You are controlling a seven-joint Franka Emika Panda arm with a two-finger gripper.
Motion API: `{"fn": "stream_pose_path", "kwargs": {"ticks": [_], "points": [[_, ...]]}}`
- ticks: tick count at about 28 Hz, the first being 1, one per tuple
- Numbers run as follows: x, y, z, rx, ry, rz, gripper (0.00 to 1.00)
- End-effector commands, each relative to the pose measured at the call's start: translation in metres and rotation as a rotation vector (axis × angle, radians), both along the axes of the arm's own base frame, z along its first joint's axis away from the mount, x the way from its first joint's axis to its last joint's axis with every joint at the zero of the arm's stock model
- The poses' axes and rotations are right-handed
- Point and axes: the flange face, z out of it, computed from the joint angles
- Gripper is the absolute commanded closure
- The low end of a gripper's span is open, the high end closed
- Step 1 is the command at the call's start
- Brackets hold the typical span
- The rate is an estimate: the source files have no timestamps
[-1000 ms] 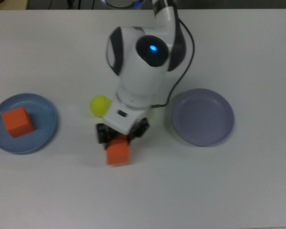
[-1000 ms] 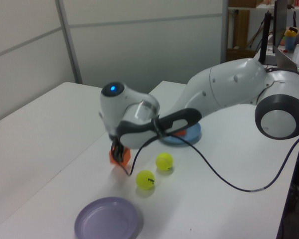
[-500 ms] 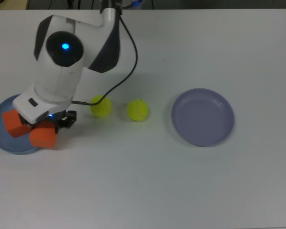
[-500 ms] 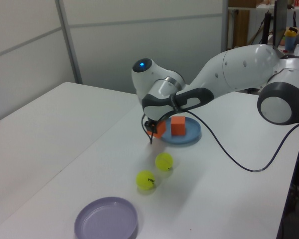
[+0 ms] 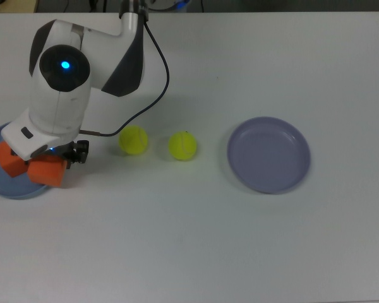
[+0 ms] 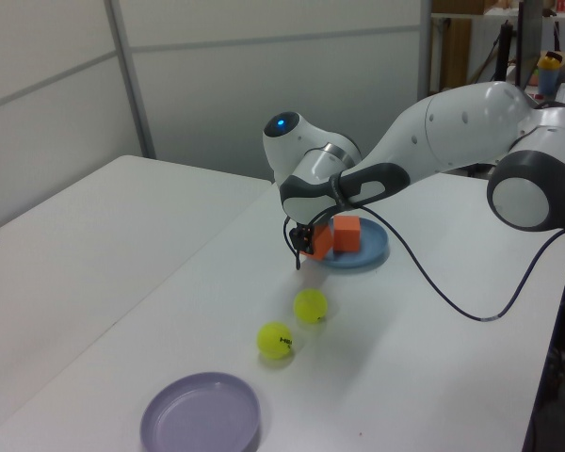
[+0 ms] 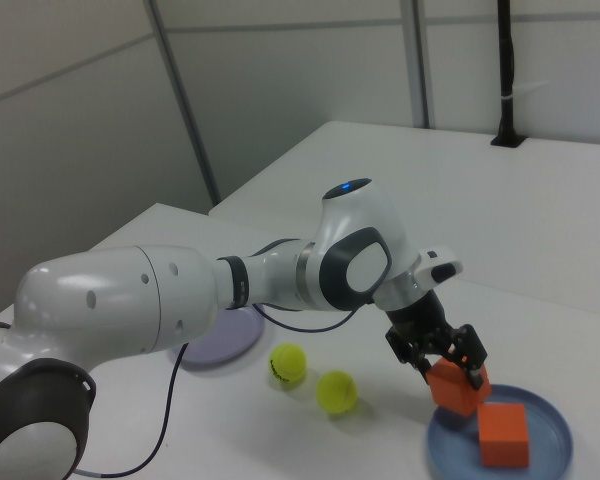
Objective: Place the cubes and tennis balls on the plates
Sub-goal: 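Place the second orange cube beside the first on the blue plate, then lower the gripper onto a yellow tennis ball and grasp it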
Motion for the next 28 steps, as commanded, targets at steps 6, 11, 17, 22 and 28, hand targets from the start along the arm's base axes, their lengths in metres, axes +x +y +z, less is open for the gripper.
{"fn": "stream_pose_path", "kwargs": {"ticks": [6,11,17,22,28], "points": [[-0.016,-0.004,0.066,0.132,0.0,0.056,0.0],[-0.021,0.017,0.072,0.143,0.024,0.076,0.0],[-0.031,0.078,0.055,0.147,0.119,0.148,0.0],[-0.055,0.121,0.041,0.125,0.294,0.17,0.0],[-0.07,0.154,0.034,0.108,0.363,0.16,0.0]]}}
